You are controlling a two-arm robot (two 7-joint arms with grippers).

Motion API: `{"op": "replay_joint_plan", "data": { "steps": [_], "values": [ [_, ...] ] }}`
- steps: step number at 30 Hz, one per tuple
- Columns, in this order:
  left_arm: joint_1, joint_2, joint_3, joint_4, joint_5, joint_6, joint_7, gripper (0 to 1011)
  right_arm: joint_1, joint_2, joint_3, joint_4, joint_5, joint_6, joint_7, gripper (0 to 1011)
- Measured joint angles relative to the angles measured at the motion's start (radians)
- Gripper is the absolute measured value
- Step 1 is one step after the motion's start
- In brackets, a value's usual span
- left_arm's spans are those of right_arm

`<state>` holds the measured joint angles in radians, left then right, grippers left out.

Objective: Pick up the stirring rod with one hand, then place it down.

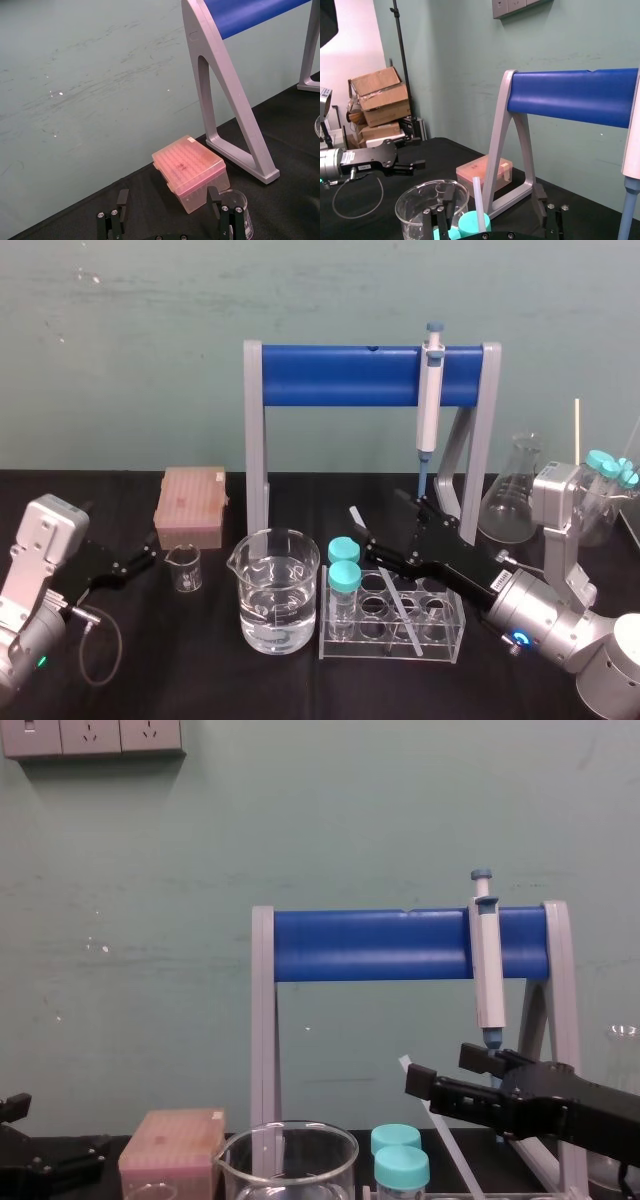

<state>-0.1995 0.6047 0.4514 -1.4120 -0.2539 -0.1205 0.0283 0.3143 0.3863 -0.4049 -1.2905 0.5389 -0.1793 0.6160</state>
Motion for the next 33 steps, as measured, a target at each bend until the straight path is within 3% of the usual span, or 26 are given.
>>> {"op": "replay_joint_plan", "data": {
  "steps": [4, 8, 11, 15, 17, 18, 21, 26, 33],
  "values": [
    [0.0, 0.0, 0.0, 0.0, 0.0, 0.0, 0.0, 1000, -0.002, 0.009, 0.0, -0.011, -0.006, 0.018, -0.004, 1003],
    [0.0, 0.0, 0.0, 0.0, 0.0, 0.0, 0.0, 1000, -0.021, 0.044, 0.002, -0.057, -0.011, 0.08, -0.025, 1003],
    [0.0, 0.0, 0.0, 0.0, 0.0, 0.0, 0.0, 1000, -0.06, 0.092, 0.025, -0.123, -0.006, 0.141, -0.062, 1003],
    [0.0, 0.0, 0.0, 0.0, 0.0, 0.0, 0.0, 1000, -0.096, 0.124, 0.059, -0.168, -0.007, 0.163, -0.113, 1003],
    [0.0, 0.0, 0.0, 0.0, 0.0, 0.0, 0.0, 1000, -0.121, 0.137, 0.09, -0.19, -0.02, 0.17, -0.173, 1003],
    [0.0, 0.0, 0.0, 0.0, 0.0, 0.0, 0.0, 1000, -0.129, 0.139, 0.102, -0.195, -0.028, 0.173, -0.197, 1003],
    [0.0, 0.0, 0.0, 0.0, 0.0, 0.0, 0.0, 1000, -0.158, 0.136, 0.148, -0.204, -0.107, 0.2, -0.364, 1003],
    [0.0, 0.0, 0.0, 0.0, 0.0, 0.0, 0.0, 1000, -0.16, 0.112, 0.168, -0.171, -0.185, 0.242, -0.503, 1003],
    [0.0, 0.0, 0.0, 0.0, 0.0, 0.0, 0.0, 1000, -0.158, 0.106, 0.17, -0.163, -0.195, 0.248, -0.518, 1003]
  ]
}}
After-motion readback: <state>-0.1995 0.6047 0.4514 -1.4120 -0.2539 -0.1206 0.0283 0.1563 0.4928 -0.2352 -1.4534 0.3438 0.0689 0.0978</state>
